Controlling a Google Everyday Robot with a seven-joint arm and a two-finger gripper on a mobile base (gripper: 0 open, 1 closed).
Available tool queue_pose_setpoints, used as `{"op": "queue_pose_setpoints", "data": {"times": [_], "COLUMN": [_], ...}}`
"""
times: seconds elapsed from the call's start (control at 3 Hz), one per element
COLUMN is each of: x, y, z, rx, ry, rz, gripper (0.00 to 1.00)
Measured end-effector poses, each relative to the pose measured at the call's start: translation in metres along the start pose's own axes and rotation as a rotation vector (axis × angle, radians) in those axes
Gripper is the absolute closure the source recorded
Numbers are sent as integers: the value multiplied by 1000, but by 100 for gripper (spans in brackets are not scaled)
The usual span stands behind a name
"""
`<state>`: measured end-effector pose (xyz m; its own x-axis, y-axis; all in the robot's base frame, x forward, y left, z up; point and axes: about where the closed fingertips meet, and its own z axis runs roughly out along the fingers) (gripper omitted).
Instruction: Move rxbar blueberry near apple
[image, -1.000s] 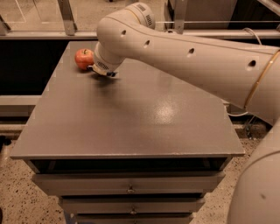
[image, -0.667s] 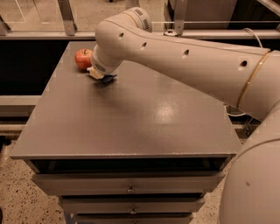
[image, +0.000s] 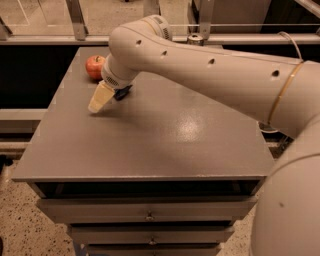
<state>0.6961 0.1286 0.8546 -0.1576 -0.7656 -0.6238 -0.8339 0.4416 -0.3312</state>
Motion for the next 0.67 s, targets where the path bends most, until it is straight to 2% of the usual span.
{"op": "queue_pose_setpoints", "data": {"times": [0.33, 0.67], "x": [18, 28], "y": [-11, -15], "z": [-24, -67], "rx": [-14, -34], "ry": [-15, -73], "rz": [50, 82], "gripper": [0, 0]}}
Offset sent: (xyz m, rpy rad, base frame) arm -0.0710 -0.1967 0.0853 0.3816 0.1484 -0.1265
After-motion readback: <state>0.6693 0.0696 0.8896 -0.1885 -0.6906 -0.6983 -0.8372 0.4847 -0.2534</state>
